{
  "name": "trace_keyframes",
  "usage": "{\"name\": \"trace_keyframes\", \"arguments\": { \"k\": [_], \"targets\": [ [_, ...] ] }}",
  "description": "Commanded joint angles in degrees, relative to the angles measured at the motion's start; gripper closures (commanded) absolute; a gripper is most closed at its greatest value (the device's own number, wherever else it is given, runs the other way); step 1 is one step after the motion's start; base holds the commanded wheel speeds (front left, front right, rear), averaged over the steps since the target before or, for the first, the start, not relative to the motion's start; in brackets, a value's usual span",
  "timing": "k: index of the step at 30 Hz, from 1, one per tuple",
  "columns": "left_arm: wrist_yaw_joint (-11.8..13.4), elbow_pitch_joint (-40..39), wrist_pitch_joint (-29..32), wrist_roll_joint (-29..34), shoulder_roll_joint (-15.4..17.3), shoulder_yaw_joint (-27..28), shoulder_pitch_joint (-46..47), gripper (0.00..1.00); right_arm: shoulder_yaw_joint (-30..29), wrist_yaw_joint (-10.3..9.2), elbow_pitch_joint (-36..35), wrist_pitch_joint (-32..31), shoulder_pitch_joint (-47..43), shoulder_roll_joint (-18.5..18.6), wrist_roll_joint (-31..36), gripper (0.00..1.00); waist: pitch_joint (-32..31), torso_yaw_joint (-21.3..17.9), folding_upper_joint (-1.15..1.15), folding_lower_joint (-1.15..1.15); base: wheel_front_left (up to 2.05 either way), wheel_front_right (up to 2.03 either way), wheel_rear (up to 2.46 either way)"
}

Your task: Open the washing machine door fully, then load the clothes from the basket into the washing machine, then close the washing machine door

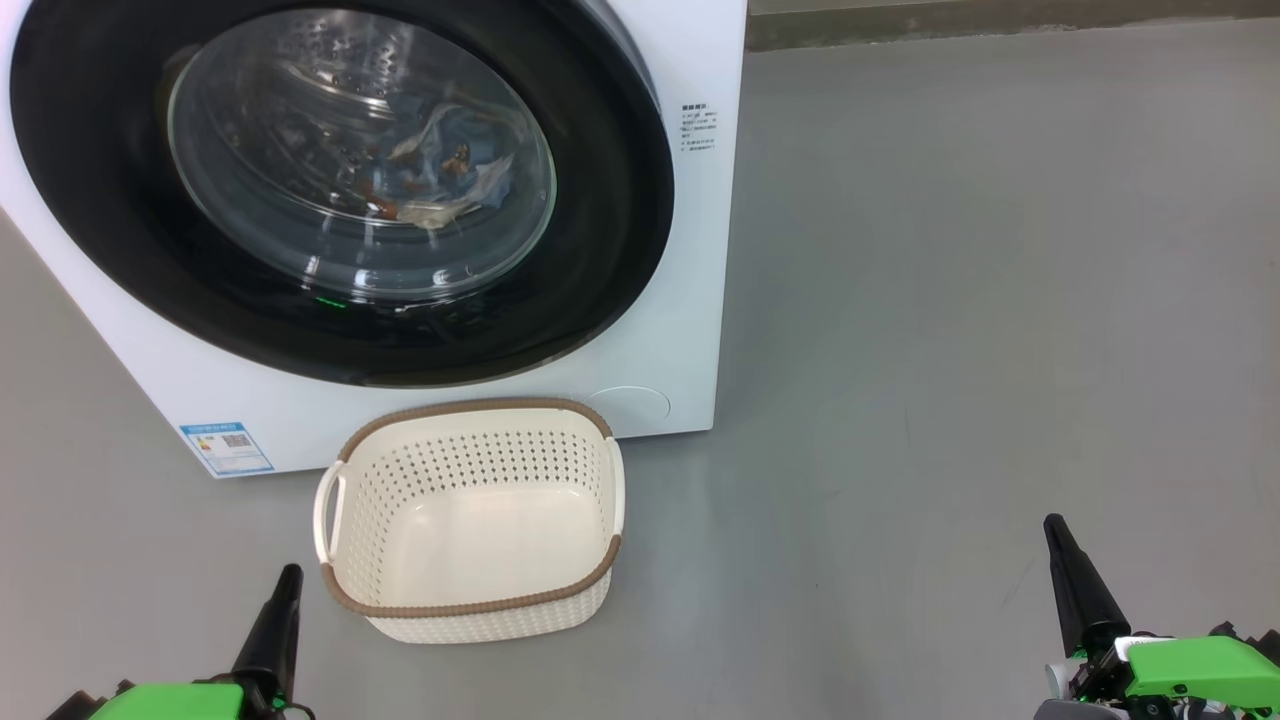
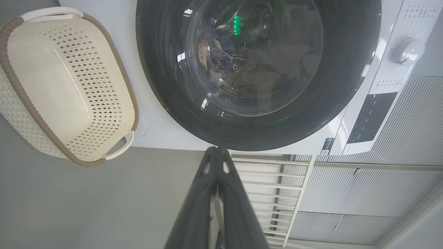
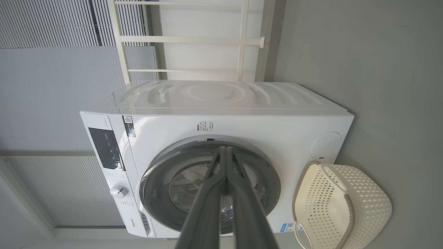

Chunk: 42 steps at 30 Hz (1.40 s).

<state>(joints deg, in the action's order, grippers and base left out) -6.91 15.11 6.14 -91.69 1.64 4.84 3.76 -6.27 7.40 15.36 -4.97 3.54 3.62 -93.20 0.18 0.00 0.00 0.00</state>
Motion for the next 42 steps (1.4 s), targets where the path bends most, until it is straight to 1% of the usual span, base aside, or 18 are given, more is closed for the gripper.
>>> {"name": "trace_keyframes", "arguments": {
  "k": [1,42],
  "targets": [
    [-0.6,-1.1,0.4,-0.5,1.2,1.7,2.4,1.00,1.0,0.09,-1.4,-0.5,2.5,0.2,0.0,1.00,0.0,0.0,0.00,0.00,0.00,0.00,0.00],
    [-0.6,-1.1,0.4,-0.5,1.2,1.7,2.4,1.00,0.5,0.09,-1.4,-0.9,2.6,-0.2,0.4,1.00,0.0,0.0,0.00,0.00,0.00,0.00,0.00]
  ]
}}
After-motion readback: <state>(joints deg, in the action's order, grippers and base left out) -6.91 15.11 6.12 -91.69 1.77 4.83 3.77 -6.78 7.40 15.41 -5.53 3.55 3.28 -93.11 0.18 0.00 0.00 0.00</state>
